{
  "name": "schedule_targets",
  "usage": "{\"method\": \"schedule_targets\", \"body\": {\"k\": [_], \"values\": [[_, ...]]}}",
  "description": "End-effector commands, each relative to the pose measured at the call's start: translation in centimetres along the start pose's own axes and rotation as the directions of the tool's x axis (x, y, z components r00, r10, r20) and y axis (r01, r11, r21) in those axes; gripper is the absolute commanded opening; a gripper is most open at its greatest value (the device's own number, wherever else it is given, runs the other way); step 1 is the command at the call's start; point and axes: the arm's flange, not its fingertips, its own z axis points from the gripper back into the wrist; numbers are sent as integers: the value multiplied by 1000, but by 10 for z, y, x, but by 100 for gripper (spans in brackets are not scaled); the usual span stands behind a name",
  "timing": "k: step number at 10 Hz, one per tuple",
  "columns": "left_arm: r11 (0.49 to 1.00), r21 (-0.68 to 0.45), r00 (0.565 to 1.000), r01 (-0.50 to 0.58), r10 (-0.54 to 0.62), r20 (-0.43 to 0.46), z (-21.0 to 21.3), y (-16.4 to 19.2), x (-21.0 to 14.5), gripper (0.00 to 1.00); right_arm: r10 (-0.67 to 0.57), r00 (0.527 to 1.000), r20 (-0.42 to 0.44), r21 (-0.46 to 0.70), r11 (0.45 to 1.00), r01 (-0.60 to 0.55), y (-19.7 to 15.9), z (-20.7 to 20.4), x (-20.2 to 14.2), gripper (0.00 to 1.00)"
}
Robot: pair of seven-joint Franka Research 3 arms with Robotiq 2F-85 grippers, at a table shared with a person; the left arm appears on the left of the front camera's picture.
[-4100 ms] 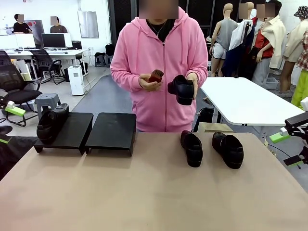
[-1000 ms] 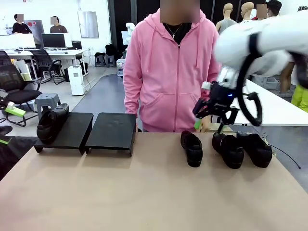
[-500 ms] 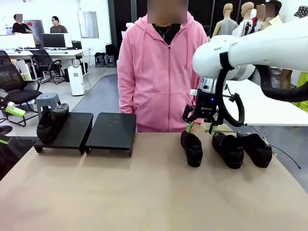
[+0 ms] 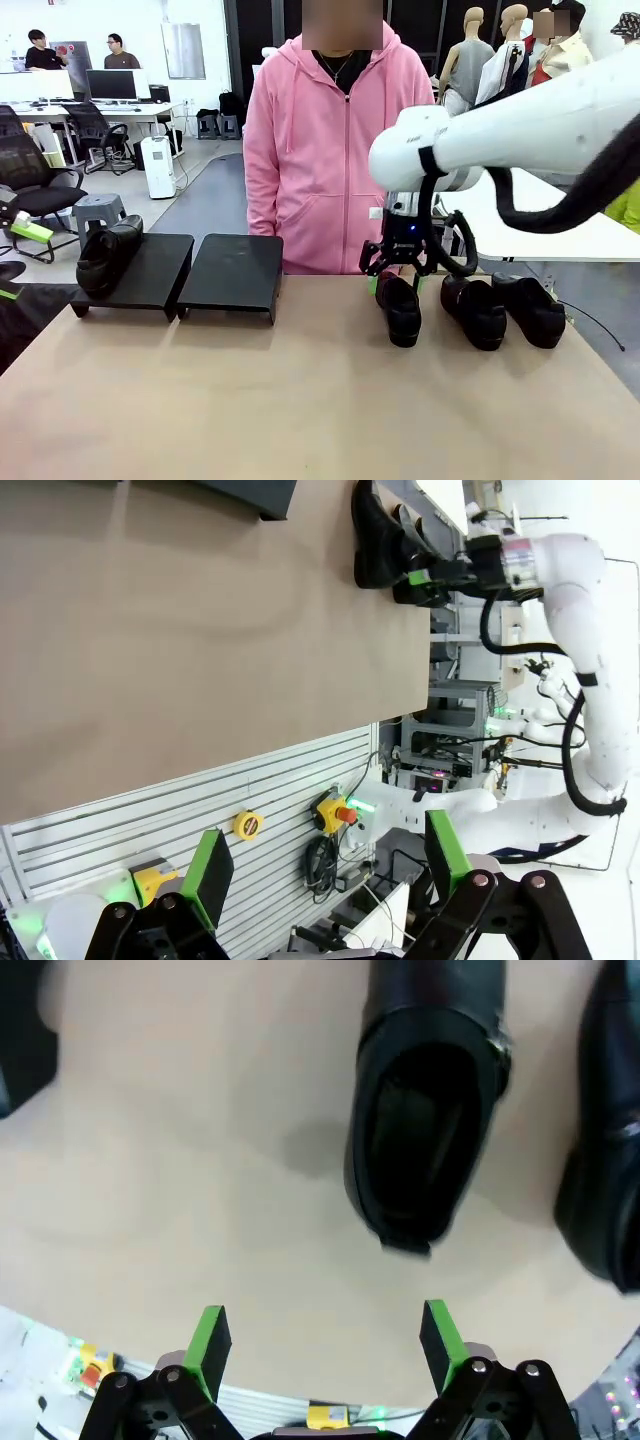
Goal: Organize the shoes by placing them on the stand.
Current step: Pick up one Shoe and place it in the middle of the table.
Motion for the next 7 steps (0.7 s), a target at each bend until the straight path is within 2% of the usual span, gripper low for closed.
{"method": "schedule_targets", "body": {"k": [1,2,4,5,7], "values": [[1000,2,1000,18,-18,-6,2,3,-1,100,-49,998,38,-26,998,50,-4,-13,36,100],[1000,2,1000,18,-18,-6,2,3,-1,100,-73,996,42,-18,997,74,-1,-26,49,100],[1000,2,1000,18,-18,-6,2,3,-1,100,-69,992,102,2,998,69,-1,-44,63,100],[1000,2,1000,18,-18,-6,2,3,-1,100,-43,996,80,28,999,41,0,-50,66,100],[1000,2,1000,18,-18,-6,2,3,-1,100,-69,996,56,21,997,68,0,-57,70,100]]}}
